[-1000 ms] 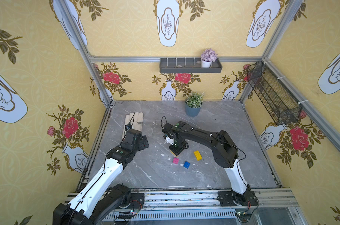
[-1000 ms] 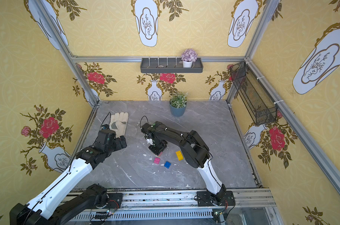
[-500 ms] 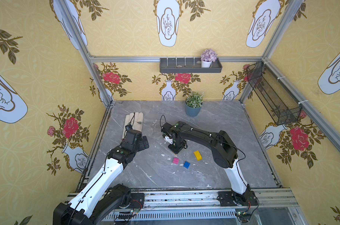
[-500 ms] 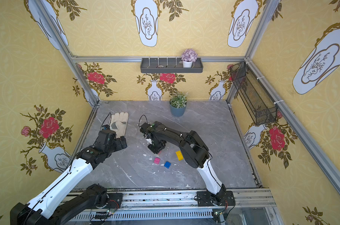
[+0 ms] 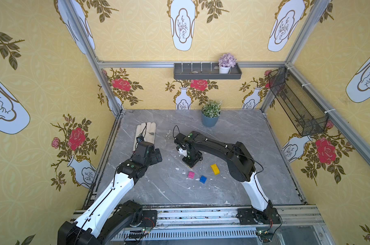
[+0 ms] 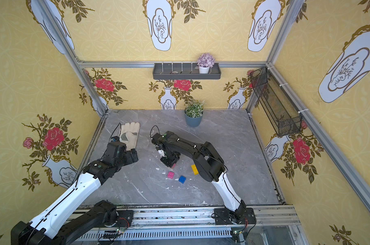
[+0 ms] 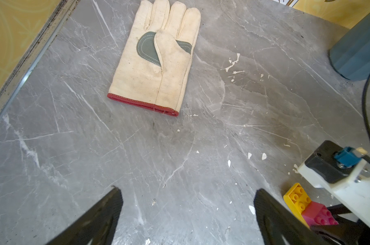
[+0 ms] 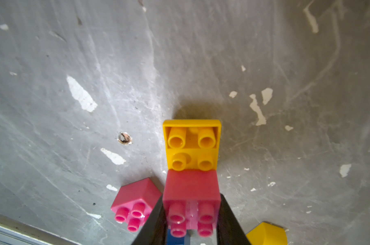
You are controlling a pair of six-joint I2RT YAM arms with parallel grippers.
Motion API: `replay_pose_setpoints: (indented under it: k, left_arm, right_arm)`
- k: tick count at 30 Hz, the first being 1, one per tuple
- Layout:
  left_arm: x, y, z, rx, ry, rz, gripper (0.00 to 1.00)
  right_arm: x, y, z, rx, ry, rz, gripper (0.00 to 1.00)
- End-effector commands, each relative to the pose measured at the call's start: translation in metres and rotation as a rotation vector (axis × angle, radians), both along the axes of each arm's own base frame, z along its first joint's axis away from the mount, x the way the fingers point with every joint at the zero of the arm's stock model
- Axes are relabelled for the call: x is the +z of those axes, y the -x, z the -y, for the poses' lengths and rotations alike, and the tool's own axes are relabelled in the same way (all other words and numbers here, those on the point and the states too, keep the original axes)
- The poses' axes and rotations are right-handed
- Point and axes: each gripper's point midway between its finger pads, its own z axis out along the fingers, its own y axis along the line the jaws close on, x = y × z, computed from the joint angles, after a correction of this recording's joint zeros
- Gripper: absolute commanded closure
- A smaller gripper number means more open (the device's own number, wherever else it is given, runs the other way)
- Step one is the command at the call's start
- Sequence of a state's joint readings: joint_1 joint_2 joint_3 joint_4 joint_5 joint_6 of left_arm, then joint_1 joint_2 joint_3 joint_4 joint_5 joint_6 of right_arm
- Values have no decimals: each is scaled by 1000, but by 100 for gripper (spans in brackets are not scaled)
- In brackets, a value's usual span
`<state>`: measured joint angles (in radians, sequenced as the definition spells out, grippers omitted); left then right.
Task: Assemble the letter s with lego
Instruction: Assemble the lego brick with the lego brick, then pick up the lego brick from the center of the board.
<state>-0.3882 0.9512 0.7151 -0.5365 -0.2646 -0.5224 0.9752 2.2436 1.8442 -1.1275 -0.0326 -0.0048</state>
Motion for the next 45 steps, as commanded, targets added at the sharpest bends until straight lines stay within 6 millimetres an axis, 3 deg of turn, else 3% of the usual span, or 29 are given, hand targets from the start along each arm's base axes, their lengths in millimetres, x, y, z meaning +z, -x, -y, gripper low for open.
replay_pose_setpoints:
  k: [1, 8, 16, 21, 24, 27, 34, 37, 40, 45]
  left_arm:
    - [-1, -1, 2, -10, 0, 1, 1]
    - [-2, -2, 3, -18, -6, -1, 1]
    - [1, -2, 3, -17, -8, 5, 1]
    - [1, -2, 3, -16, 0, 7, 1]
    - [1, -2, 4, -17, 6, 8, 1]
    - [1, -2, 5, -16, 13, 6, 1]
    - [-1, 0, 6, -15, 26, 7, 1]
    - [0, -1, 8, -22, 40, 14, 1]
    - [-2, -1, 16, -48, 78, 18, 1]
    - [-12, -2, 34, -90, 176, 9, 1]
  right_arm:
    - [-16, -3, -12, 3, -48, -3, 100]
    - [-17, -12, -13, -20, -67, 26, 100]
    - [-2, -22, -9, -25, -50, 69, 100]
    - [6, -30, -4, -35, -36, 95, 64]
    - [11, -33, -6, -42, -50, 101, 57]
    - [19, -34, -11, -56, -80, 111, 43]
    - [37, -30, 0, -114, -117, 133, 36]
    - [50, -19, 12, -176, -164, 136, 36]
    - [56, 4, 24, -200, -231, 105, 36]
    - [46, 51, 36, -181, -243, 40, 36]
